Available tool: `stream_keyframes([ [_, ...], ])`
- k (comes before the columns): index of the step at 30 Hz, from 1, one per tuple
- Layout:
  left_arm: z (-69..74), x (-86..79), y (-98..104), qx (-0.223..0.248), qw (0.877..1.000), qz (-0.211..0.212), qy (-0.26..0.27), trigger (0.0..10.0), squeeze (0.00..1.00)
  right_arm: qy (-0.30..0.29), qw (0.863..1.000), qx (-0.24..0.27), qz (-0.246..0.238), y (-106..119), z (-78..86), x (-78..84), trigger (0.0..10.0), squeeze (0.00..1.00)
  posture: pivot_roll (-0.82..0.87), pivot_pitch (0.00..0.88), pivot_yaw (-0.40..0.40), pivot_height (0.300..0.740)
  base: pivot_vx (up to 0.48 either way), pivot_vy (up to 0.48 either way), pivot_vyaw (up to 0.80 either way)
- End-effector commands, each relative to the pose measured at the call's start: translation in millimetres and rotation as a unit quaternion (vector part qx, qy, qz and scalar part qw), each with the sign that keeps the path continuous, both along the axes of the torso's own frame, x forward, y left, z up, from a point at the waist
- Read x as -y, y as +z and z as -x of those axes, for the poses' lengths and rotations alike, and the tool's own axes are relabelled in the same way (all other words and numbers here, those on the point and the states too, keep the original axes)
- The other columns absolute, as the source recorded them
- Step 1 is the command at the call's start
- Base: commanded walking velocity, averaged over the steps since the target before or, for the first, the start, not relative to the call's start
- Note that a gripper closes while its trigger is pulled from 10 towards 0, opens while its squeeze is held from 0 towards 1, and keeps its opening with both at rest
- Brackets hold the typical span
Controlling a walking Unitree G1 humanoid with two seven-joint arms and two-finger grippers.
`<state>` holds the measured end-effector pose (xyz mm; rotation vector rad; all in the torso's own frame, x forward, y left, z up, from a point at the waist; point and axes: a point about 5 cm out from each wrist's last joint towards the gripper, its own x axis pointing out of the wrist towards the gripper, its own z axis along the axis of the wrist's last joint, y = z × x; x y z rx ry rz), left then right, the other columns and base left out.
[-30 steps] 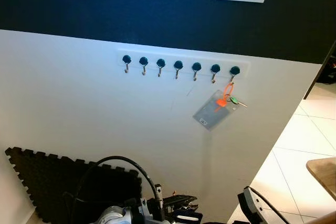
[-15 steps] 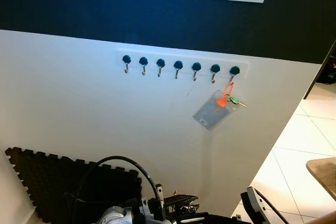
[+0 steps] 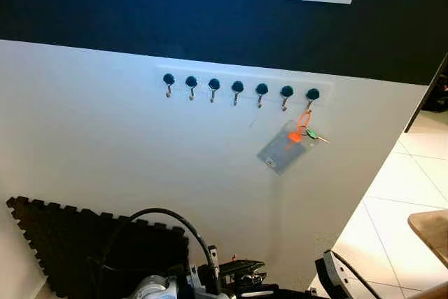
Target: Hang keys on a hook
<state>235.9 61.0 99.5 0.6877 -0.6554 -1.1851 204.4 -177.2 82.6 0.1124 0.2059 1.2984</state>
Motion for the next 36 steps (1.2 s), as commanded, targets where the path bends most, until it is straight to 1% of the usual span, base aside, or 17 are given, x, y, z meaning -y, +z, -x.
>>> stream_keyframes([
  [1, -0.9, 4.2, 1.7, 0.000, 1.000, 0.008, -0.002, 10.0, 0.00, -0.001, 1.000, -0.001, 0.001, -1.9, 0.6, -0.2, 0.0, 0.00, 0.05, 0.071, -0.065, 0.740, 0.000, 0.000, 0.00],
  [2, -0.9, 4.1, 1.9, 0.001, 1.000, 0.008, -0.002, 10.0, 0.00, -0.002, 1.000, -0.001, -0.001, -1.5, -0.4, -0.7, 1.5, 0.00, 0.05, 0.071, -0.065, 0.740, 0.000, 0.000, 0.00],
  [4, -1.1, 4.1, 2.2, 0.001, 1.000, 0.009, -0.001, 10.0, 0.00, -0.004, 1.000, 0.001, -0.002, -1.0, -1.5, -1.3, 1.5, 0.00, 0.05, 0.071, -0.064, 0.740, 0.000, 0.000, 0.00],
  [5, -1.2, 4.2, 2.4, 0.001, 1.000, 0.010, -0.001, 10.0, 0.00, -0.006, 1.000, 0.004, -0.001, -0.8, -2.4, -2.0, 10.0, 0.00, 0.05, 0.070, -0.063, 0.740, 0.000, 0.000, 0.00],
  [9, -1.5, 4.8, 3.5, 0.002, 1.000, 0.013, 0.000, 10.0, 0.00, -0.008, 1.000, 0.007, -0.004, -0.7, -3.6, -3.8, 9.6, 0.00, 0.05, 0.070, -0.064, 0.740, 0.000, 0.000, 0.00],
  [10, -1.9, 4.9, 3.8, 0.002, 1.000, 0.014, 0.000, 10.0, 0.00, -0.009, 1.000, 0.006, -0.006, -0.8, -3.9, -4.0, 1.8, 0.00, 0.05, 0.071, -0.064, 0.740, 0.000, 0.000, 0.00],
  [11, -2.2, 4.9, 4.2, 0.001, 1.000, 0.015, 0.001, 10.0, 0.00, -0.009, 1.000, 0.005, -0.008, -0.7, -4.2, -4.1, 0.0, 0.00, 0.05, 0.071, -0.064, 0.740, 0.000, 0.000, 0.00],
  [12, -2.2, 4.9, 4.2, 0.001, 1.000, 0.015, 0.001, 10.0, 0.00, -0.009, 1.000, 0.005, -0.008, -0.7, -4.2, -4.1, 0.0, 0.00, 0.05, 0.071, -0.064, 0.740, 0.000, 0.000, 0.00],
  [13, -2.5, 5.0, 4.5, 0.002, 1.000, 0.016, 0.001, 10.0, 0.00, -0.010, 1.000, 0.006, -0.009, -0.4, -4.6, -4.4, 1.1, 0.00, 0.05, 0.071, -0.064, 0.740, 0.000, 0.000, 0.00],
  [14, -2.9, 5.1, 5.7, 0.001, 1.000, 0.021, 0.003, 10.0, 0.00, -0.012, 1.000, 0.008, -0.015, 1.2, -5.2, -5.4, 10.0, 0.00, 0.05, 0.071, -0.064, 0.740, 0.000, 0.000, 0.00],
  [19, -3.7, 6.0, 7.0, 0.002, 1.000, 0.024, 0.005, 10.0, 0.00, -0.018, 0.999, -0.004, -0.045, 6.3, -7.8, -7.1, 10.0, 0.00, 0.05, 0.069, -0.064, 0.740, 0.000, 0.000, 0.00],
  [28, -5.2, 7.4, 7.9, -0.002, 1.000, 0.028, 0.008, 10.0, 0.00, -0.011, 0.999, -0.002, -0.038, 4.9, -7.0, -8.3, 10.0, 0.00, 0.05, 0.069, -0.064, 0.740, 0.000, 0.000, 0.00],
  [29, -5.5, 7.5, 8.1, -0.003, 1.000, 0.029, 0.009, 10.0, 0.00, -0.012, 0.999, -0.005, -0.040, 4.7, -7.0, -8.3, 1.5, 0.00, 0.05, 0.069, -0.064, 0.740, 0.000, 0.000, 0.00],
  [30, -5.7, 7.5, 8.1, -0.004, 0.999, 0.031, 0.010, 10.0, 0.00, -0.011, 0.999, -0.008, -0.042, 4.7, -6.9, -8.3, 0.0, 0.00, 0.05, 0.069, -0.064, 0.740, 0.000, 0.000, 0.00],
  [33, -6.0, 7.5, 8.1, -0.009, 0.999, 0.034, 0.012, 10.0, 0.00, -0.014, 0.999, -0.006, -0.040, 5.1, -7.2, -8.1, 0.0, 0.00, 0.05, 0.069, -0.064, 0.740, 0.000, 0.000, 0.00],
  [34, -6.1, 7.5, 8.0, -0.010, 0.999, 0.035, 0.013, 10.0, 0.00, -0.014, 0.999, -0.003, -0.038, 5.3, -7.2, -8.2, 10.0, 0.00, 0.05, 0.069, -0.063, 0.740, 0.000, 0.000, 0.00],
  [36, -6.2, 7.5, 8.0, -0.011, 0.999, 0.035, 0.013, 10.0, 0.00, -0.014, 0.999, -0.003, -0.037, 5.4, -7.1, -8.3, 10.0, 0.00, 0.05, 0.069, -0.063, 0.740, 0.000, 0.000, 0.00],
])
